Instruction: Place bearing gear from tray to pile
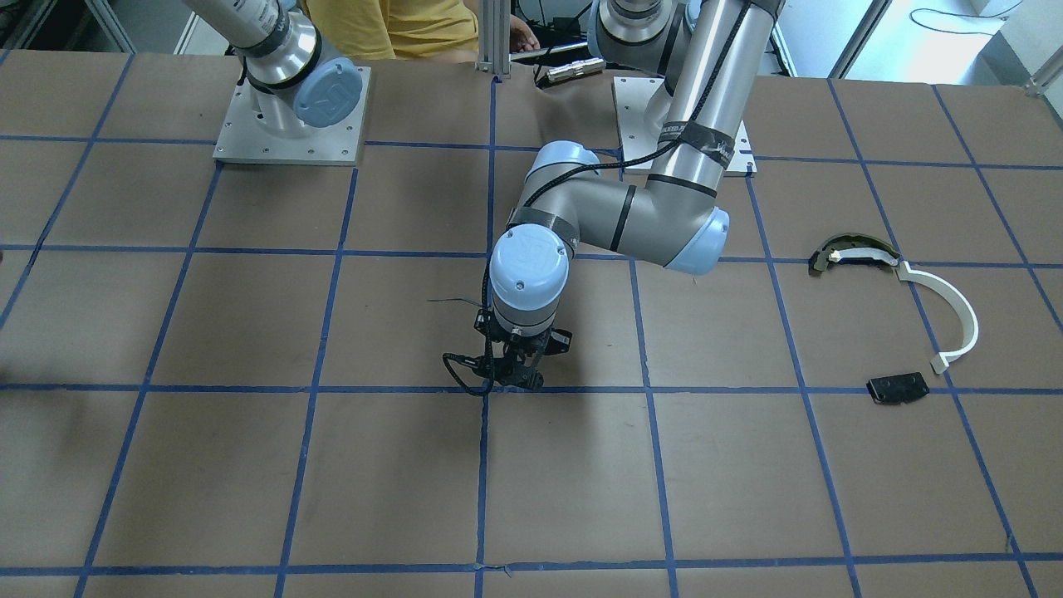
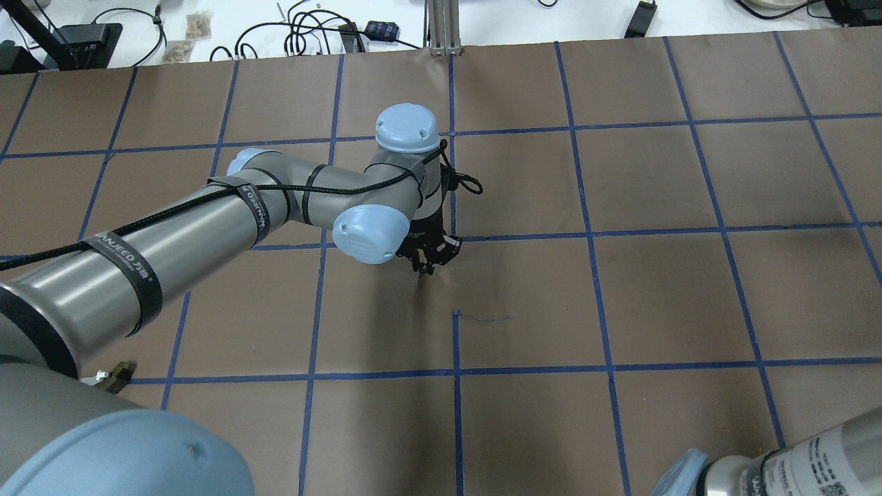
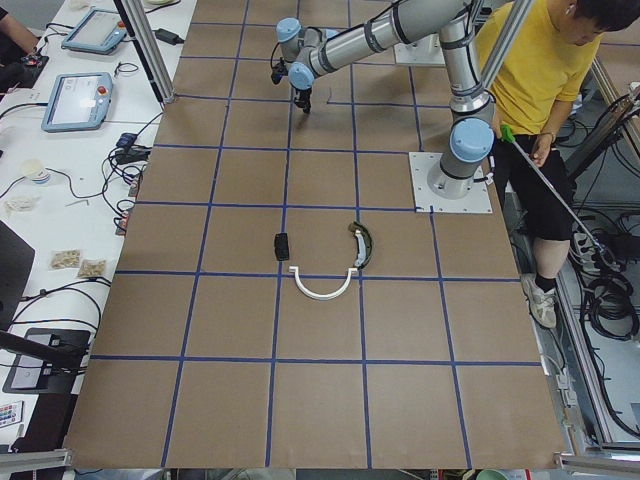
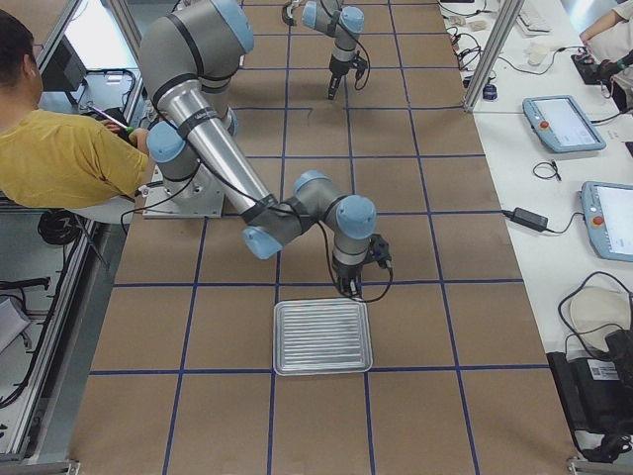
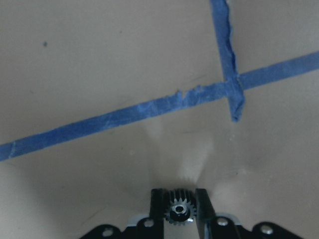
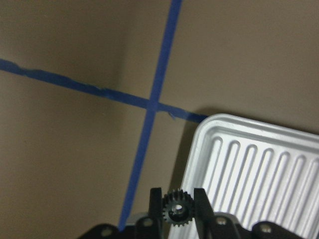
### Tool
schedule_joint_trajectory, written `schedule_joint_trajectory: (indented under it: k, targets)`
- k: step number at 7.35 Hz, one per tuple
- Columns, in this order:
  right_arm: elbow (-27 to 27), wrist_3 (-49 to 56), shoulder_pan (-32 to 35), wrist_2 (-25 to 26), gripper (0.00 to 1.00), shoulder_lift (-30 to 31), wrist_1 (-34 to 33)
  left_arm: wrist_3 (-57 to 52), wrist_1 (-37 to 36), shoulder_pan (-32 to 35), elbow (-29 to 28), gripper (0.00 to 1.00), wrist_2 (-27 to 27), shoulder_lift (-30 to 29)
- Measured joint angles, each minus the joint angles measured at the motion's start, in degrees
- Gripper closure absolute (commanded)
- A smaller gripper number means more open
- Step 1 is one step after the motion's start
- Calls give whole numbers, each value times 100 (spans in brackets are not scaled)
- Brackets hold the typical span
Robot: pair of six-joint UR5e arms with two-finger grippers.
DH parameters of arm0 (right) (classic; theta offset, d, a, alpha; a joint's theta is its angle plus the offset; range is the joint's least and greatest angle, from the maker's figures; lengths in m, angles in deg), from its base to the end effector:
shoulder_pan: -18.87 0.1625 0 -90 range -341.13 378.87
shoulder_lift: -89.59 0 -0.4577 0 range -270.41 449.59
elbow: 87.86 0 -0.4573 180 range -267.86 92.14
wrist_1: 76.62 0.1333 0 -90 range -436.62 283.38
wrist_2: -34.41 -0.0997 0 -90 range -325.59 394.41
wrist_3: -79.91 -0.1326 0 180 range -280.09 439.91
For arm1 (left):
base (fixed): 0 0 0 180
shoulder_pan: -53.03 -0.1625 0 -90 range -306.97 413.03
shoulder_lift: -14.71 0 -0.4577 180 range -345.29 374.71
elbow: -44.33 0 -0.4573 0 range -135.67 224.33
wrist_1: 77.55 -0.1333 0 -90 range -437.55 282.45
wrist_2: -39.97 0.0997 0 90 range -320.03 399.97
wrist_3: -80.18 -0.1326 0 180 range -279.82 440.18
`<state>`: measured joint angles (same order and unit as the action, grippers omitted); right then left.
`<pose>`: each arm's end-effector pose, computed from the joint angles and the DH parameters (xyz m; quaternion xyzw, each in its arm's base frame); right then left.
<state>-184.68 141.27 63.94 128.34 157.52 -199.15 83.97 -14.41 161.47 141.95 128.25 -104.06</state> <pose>-0.3925 -0.5693 0.2400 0.1417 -0.9888 -0.0084 0.0460 -0.3405 -0.5872 0.1452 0.1258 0.9885 0.0844 0.0013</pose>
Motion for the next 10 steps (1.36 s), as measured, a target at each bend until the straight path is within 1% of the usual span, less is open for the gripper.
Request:
schedule_joint_trajectory:
  k: [1,2,3,4,5,6,7,8,9,10]
  targets:
    - [-195,-529,532,-51,100,215,114,-12,218,-273,-86,100,72,139]
    - [-417,-1064,1069,-153,100,406,178,-153,511,-702,-195,100,148,335]
    - [-633,-1702,1650,-292,100,628,260,-531,759,-1233,-281,100,196,547]
    - [-829,-2673,2388,-451,100,842,338,-1009,957,-1870,-320,100,249,744]
    - [-937,-3887,3267,-543,100,954,309,-1346,1108,-2527,-309,100,435,893]
    - [-966,-5128,4168,-580,100,927,140,-1657,1186,-3136,-273,100,704,968]
    - [-965,-6365,5059,-602,100,753,-216,-2117,1223,-3774,-241,100,877,975]
    - [-946,-7473,5875,-637,98,439,-707,-2583,1242,-4429,-202,100,960,939]
    - [-885,-8389,6553,-669,89,-19,-1299,-2930,1233,-4997,-127,100,998,885]
    - [-802,-9045,7021,-683,71,-452,-1786,-3149,1183,-5417,-31,100,1017,822]
